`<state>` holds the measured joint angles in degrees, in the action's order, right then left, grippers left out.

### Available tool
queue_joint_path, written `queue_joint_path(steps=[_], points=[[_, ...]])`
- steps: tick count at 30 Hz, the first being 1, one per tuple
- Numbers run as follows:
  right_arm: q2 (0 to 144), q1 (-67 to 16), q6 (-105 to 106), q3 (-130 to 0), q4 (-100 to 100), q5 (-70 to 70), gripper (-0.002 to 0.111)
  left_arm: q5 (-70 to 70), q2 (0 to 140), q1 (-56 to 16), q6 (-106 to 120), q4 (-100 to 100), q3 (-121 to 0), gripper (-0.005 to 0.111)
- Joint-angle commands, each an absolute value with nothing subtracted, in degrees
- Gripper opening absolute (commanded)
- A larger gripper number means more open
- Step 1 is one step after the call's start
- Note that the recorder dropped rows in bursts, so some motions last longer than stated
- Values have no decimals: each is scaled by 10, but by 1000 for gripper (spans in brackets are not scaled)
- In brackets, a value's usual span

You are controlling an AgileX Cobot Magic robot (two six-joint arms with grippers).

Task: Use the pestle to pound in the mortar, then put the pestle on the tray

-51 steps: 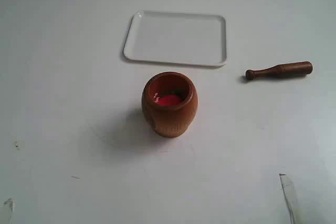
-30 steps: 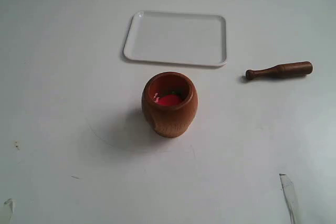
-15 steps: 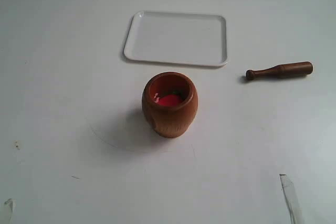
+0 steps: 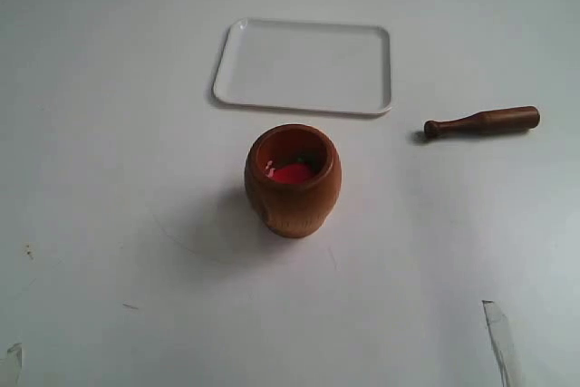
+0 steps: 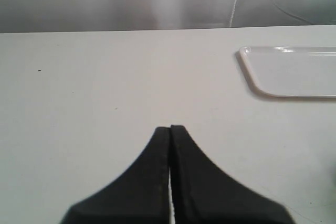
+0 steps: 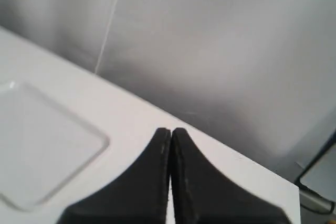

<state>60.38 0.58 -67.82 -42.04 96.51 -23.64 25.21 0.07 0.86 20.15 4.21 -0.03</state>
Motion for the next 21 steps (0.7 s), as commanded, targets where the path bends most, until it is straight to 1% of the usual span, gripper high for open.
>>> queue_joint_path(steps=[1, 5, 6, 8, 9, 10, 12, 14, 16, 18, 19, 21], points=[[657, -33, -441, -418, 999, -206, 0, 250, 0, 4, 197, 38, 0, 0], [664, -107, 81, -385, 999, 64, 0, 250, 0, 4, 197, 38, 0, 0], [664, -123, 128, -383, 999, 124, 0, 250, 0, 4, 197, 38, 0, 0], [664, -139, 95, -403, 950, 187, 0, 250, 0, 4, 197, 38, 0, 0], [664, -142, 61, -426, 896, 196, 0, 250, 0, 4, 197, 38, 0, 0], [664, -140, 42, -450, 834, 196, 0, 250, 0, 4, 197, 38, 0, 0], [679, -135, 87, -520, 614, 197, 0, 250, 0, 4, 197, 38, 0, 0], [707, -137, 266, -586, 327, 268, 0, 250, 0, 4, 197, 38, 0, 0], [754, -141, 528, -654, 41, 425, 0, 250, 0, 4, 197, 38, 0, 0], [802, -144, 651, -698, -115, 559, 0, 250, 0, 4, 197, 38, 0, 0], [829, -152, 671, -712, -164, 601, 0, 250, 0, 4, 197, 38, 0, 0], [880, -175, 679, -725, -183, 637, 0, 250, 0, 4, 197, 38, 0, 0]])
